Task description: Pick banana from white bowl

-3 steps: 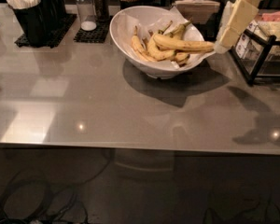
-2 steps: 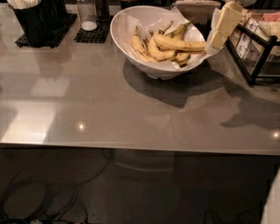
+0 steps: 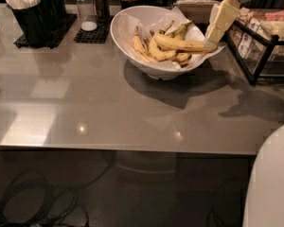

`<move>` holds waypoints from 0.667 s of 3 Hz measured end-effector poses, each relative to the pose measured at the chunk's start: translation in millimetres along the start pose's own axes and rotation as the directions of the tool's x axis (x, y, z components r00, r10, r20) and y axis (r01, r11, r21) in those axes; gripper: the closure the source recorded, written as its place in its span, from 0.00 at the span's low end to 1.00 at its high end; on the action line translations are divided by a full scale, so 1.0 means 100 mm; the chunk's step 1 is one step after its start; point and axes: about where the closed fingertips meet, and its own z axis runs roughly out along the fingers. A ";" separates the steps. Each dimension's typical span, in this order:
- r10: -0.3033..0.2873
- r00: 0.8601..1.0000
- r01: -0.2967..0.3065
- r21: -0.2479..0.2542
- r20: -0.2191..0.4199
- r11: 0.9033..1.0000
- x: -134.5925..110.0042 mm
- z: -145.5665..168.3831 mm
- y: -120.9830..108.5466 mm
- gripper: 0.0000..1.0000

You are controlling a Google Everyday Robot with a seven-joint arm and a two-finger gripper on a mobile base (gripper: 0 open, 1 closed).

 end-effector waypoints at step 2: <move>0.081 0.997 -0.081 0.024 0.021 0.996 0.37 0.29 -0.15 0.00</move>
Offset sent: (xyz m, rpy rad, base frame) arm 0.0384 -0.0403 -0.0546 0.0521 0.0324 -0.0966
